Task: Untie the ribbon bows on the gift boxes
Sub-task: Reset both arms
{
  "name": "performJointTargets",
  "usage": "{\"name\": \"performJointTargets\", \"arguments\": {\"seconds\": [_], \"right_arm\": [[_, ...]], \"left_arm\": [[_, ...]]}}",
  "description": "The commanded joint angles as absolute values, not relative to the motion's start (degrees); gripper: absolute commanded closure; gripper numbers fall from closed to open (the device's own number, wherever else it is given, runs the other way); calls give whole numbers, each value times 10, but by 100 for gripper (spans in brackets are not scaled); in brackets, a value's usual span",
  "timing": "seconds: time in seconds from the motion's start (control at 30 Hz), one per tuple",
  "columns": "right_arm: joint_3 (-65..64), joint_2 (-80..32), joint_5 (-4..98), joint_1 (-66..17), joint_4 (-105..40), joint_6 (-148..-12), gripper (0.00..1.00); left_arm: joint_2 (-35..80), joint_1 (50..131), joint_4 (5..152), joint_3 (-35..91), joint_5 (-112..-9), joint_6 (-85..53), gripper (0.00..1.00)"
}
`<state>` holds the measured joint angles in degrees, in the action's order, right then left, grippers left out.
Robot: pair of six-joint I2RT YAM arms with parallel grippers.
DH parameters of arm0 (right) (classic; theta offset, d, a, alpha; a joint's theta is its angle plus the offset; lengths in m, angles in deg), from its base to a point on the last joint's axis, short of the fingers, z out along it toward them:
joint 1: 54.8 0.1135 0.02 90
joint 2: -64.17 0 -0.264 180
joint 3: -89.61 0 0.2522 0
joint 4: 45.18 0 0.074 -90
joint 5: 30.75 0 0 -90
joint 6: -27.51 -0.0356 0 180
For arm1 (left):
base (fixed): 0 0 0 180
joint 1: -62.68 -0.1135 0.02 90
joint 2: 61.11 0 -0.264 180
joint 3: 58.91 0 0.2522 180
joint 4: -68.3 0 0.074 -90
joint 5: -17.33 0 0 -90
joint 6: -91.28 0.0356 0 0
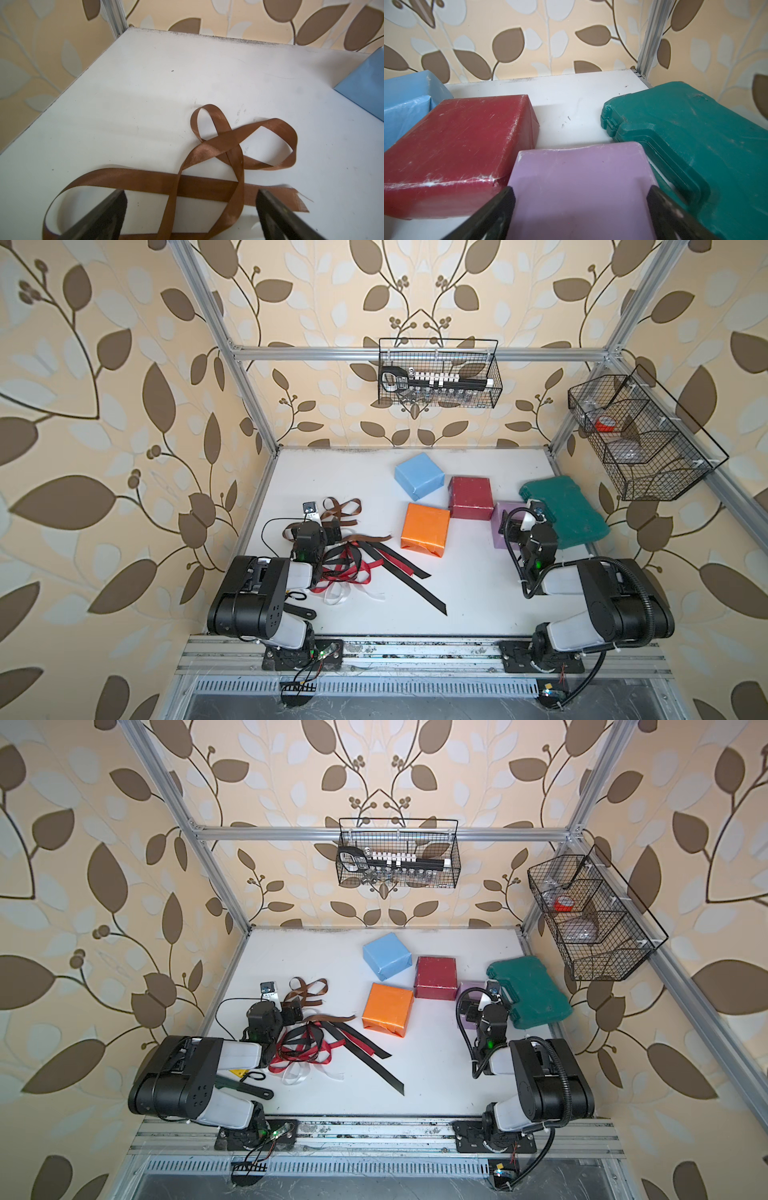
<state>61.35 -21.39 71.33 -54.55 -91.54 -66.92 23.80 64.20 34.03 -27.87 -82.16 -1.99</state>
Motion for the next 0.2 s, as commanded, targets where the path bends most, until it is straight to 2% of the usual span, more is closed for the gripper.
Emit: {"name": "performJointTargets", "arguments": {"seconds": [0.0,0.17], "right_arm": [[601,-220,705,-543,-909,-670,0],[602,-217,706,-543,-908,-670,1]], "left_arm": [[231,648,339,-269,-851,-19,1],[240,654,376,-245,-890,-31,1]]}}
